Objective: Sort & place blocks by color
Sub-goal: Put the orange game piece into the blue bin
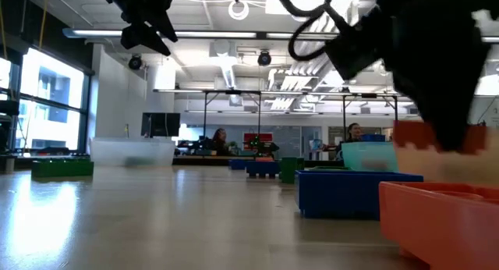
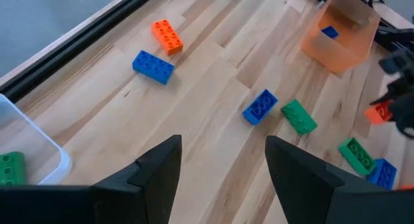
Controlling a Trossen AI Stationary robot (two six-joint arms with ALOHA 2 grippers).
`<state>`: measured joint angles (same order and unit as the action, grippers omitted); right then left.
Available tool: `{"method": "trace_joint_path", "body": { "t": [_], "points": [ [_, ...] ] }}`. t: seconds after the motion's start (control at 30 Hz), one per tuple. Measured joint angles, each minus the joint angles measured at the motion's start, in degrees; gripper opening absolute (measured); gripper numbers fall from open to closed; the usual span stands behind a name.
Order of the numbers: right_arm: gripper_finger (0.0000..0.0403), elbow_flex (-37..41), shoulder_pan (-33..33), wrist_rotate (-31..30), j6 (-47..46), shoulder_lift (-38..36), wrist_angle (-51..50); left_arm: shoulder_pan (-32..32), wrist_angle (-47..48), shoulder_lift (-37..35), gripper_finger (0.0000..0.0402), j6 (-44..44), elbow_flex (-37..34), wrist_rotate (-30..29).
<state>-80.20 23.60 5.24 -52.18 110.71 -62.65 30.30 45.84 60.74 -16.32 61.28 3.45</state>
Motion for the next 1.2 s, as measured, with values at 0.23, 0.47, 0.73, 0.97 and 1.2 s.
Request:
{"method": "trace_joint_path", "body": {
  "t": [0.23, 0.47, 0.73, 0.97, 1.2],
  "points": [
    [0.0110, -0.1, -7.0, -6.5, 6.5, -5.9, -2.0, 0.0, 0.0, 0.0, 0.0210, 0.0, 0.0, 0.2],
    [0.0110, -0.1, -15.6, -11.2, 15.2, -11.1, -3.3, 0.0, -0.1, 0.0, 0.0210, 3.2, 0.0, 0.2],
    [0.0110, -0.1, -26.1, -13.8, 21.8, -16.6, -4.4, 0.0, 0.0, 0.0, 0.0211, 4.0, 0.0, -0.5],
    [0.0110, -0.1, -35.8, -14.3, 25.6, -19.8, -4.4, 0.0, -0.1, 0.0, 0.0231, 9.4, 0.0, -3.9],
    [0.0110, -0.1, -45.6, -15.7, 26.8, -20.2, -4.3, 0.1, -1.9, 0.1, 0.0267, 15.0, 0.0, -6.7]
  ]
}}
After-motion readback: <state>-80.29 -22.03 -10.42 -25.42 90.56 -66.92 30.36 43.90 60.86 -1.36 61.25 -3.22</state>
